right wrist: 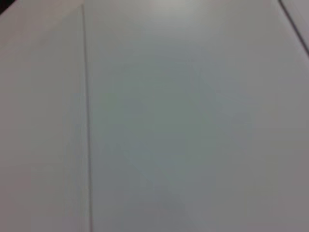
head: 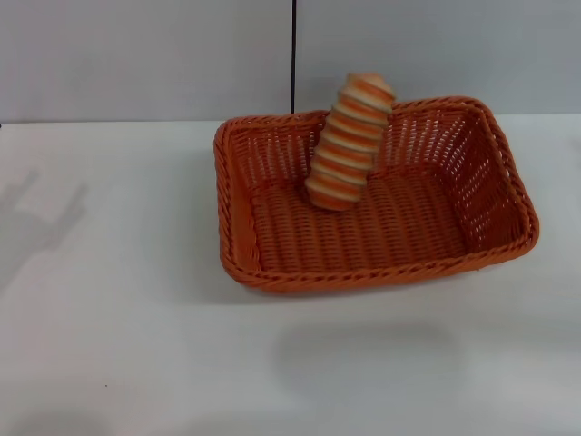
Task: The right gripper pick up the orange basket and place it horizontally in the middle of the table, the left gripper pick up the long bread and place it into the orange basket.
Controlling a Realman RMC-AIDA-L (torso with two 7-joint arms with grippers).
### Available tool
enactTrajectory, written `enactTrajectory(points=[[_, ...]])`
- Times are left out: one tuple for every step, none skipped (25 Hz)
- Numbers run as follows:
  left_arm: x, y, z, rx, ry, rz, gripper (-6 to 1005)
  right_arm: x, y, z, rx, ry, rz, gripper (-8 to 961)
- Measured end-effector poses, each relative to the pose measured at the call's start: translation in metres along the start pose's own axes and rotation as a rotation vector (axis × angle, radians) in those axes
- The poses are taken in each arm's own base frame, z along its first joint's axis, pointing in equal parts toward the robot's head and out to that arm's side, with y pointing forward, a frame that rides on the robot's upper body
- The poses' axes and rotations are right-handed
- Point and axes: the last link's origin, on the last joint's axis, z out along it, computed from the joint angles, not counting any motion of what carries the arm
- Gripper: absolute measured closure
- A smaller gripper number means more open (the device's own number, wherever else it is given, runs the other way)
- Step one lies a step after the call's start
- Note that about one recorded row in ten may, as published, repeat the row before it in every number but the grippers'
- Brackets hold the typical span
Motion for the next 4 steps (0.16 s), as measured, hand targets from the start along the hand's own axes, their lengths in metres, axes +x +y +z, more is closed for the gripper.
enactTrajectory(points=[[-0.0025,0.0020,-0.0003,0.009,0.005,0.014,180,-0.0002,-0.0011,-0.0013,0.011,-0.001,-0.006,318],[-0.0034,0.0026,-0.0006,0.014,0.008,0.020,180,-0.0007,-0.0016,-0.0031,0.017,-0.002,-0.013,317],[-0.0044,0.0034,-0.0004,0.018,0.011,0.024,180,-0.0011,-0.0019,-0.0046,0.021,-0.002,-0.020,317],[-0.0059,0.0044,0.0012,0.017,0.012,0.025,180,-0.0024,-0.0027,-0.0089,0.033,-0.003,-0.027,317]])
